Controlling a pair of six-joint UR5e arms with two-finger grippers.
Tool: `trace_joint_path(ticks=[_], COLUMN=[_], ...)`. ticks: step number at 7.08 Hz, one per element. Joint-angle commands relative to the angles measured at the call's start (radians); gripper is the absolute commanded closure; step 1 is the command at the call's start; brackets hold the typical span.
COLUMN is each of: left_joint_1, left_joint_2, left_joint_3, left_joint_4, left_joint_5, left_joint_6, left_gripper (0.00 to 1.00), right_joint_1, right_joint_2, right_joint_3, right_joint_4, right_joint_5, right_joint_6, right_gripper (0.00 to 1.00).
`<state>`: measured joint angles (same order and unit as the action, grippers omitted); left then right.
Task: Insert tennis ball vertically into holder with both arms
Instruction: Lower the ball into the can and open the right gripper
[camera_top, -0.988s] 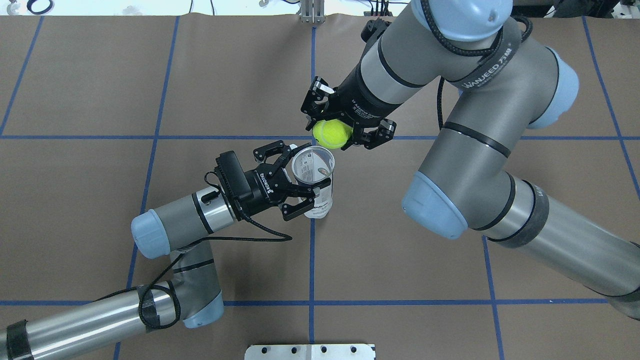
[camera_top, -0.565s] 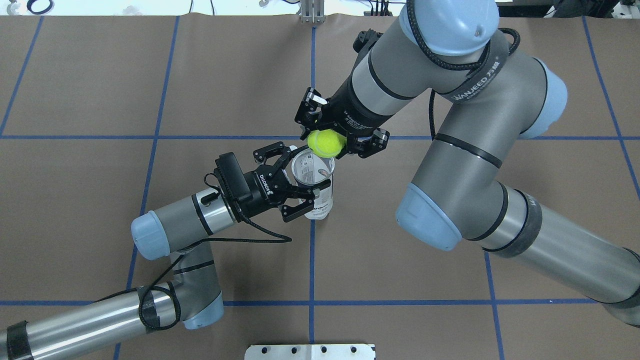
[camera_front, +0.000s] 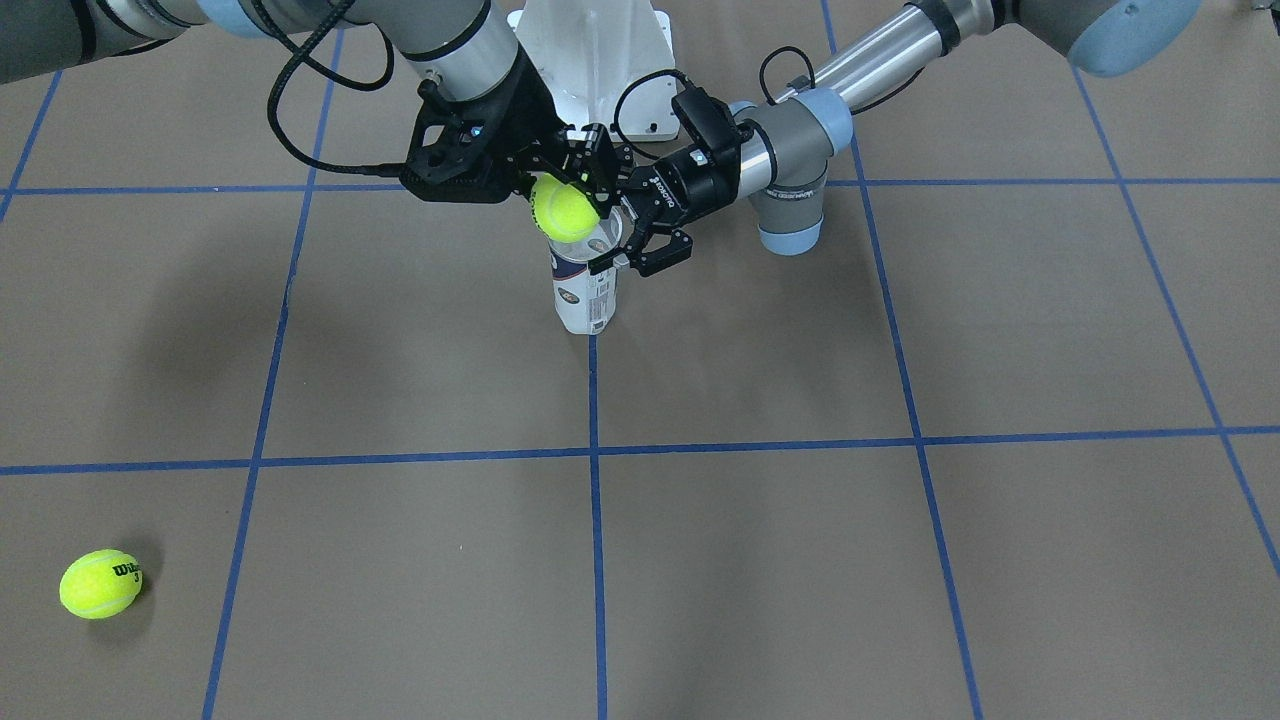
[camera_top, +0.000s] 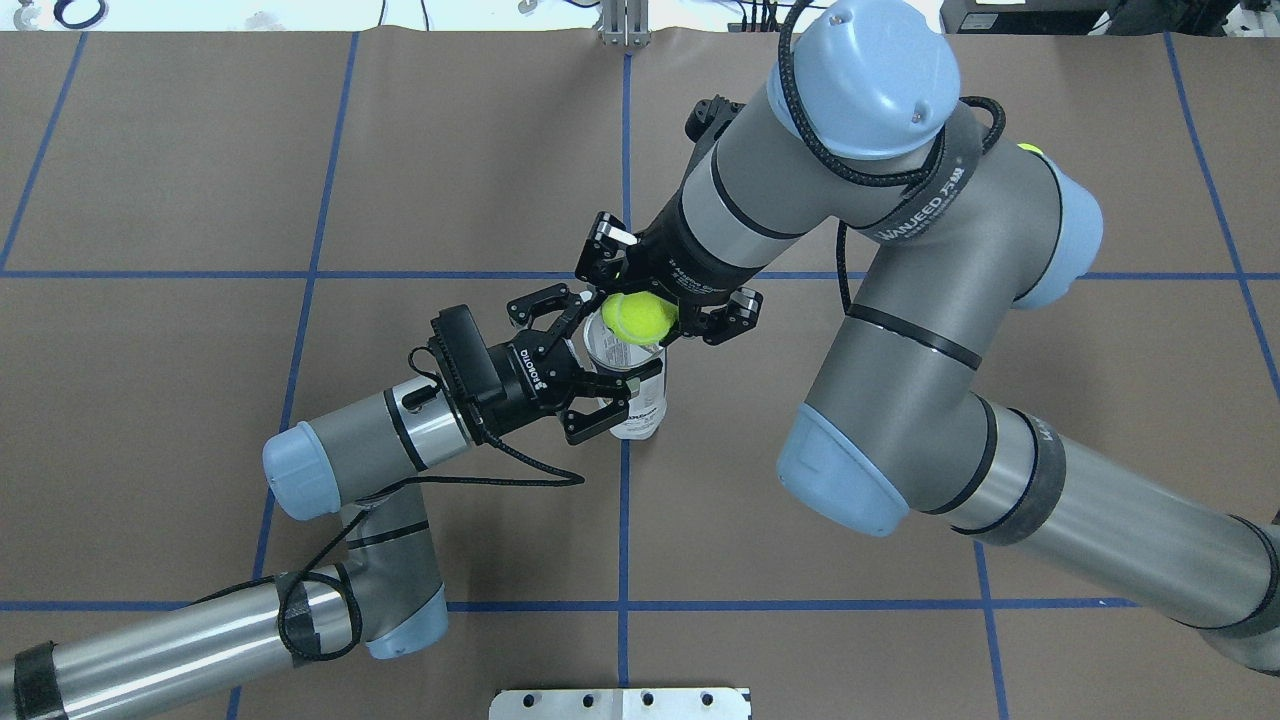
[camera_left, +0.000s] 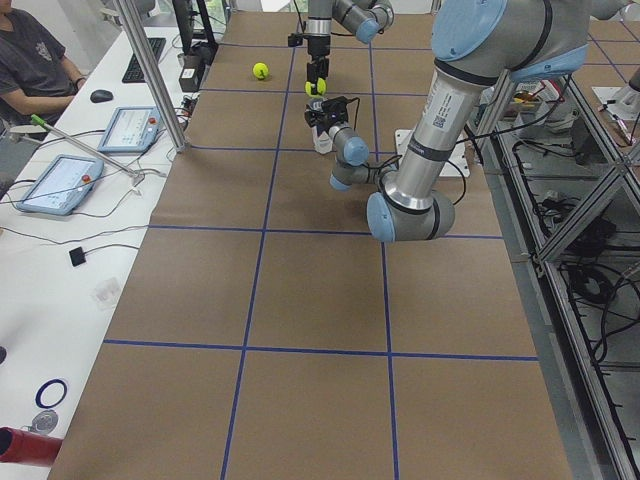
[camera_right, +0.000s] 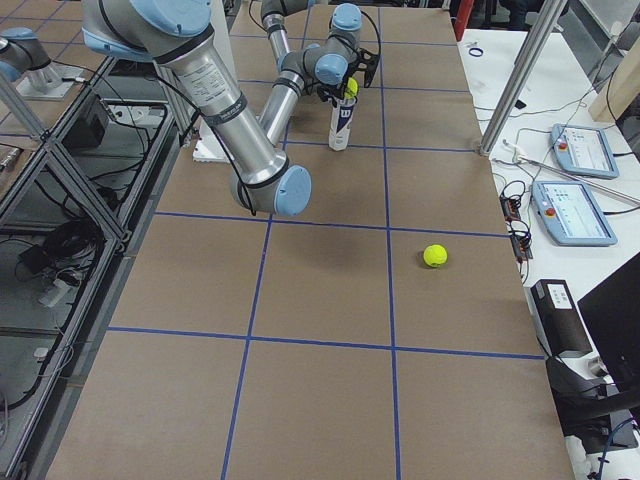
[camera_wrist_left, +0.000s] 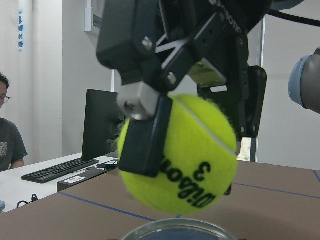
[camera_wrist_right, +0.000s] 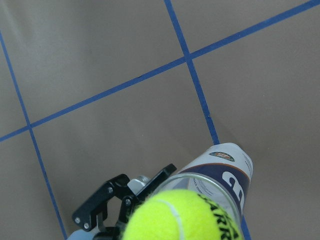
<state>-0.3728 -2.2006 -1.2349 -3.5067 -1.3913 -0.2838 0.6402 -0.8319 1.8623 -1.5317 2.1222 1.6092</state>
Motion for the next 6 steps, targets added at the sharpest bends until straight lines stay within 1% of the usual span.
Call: trace_joint_path(ticks=[1, 3, 4, 5, 6], left_joint_1=[0.002, 0.002, 0.002, 0.002, 0.002], left_joint_2=[0.002, 0.001, 0.001, 0.002, 0.001], left_joint_3=[0.002, 0.002, 0.002, 0.002, 0.002], left_joint_4=[0.000, 0.000, 0.000, 0.000, 0.000], left_joint_5=[0.005, 0.006, 0.006, 0.006, 0.012], left_joint_6=[0.000, 0.000, 0.000, 0.000, 0.000], left_gripper=[0.22, 0.20, 0.20, 0.19, 0.19], right_joint_1=[-0.010, -0.013, -0.019, -0.020, -0.022], right_joint_2=[-0.003, -0.006, -0.007, -0.007, -0.007], right_joint_3=[0.000, 0.000, 0.000, 0.000, 0.000], right_joint_4=[0.001, 0.001, 0.001, 0.001, 0.001], right_joint_5=[-0.001, -0.001, -0.002, -0.001, -0.002], right_joint_6=[0.000, 0.000, 0.000, 0.000, 0.000], right_gripper=[0.87, 0.84, 0.78, 0.64, 0.58])
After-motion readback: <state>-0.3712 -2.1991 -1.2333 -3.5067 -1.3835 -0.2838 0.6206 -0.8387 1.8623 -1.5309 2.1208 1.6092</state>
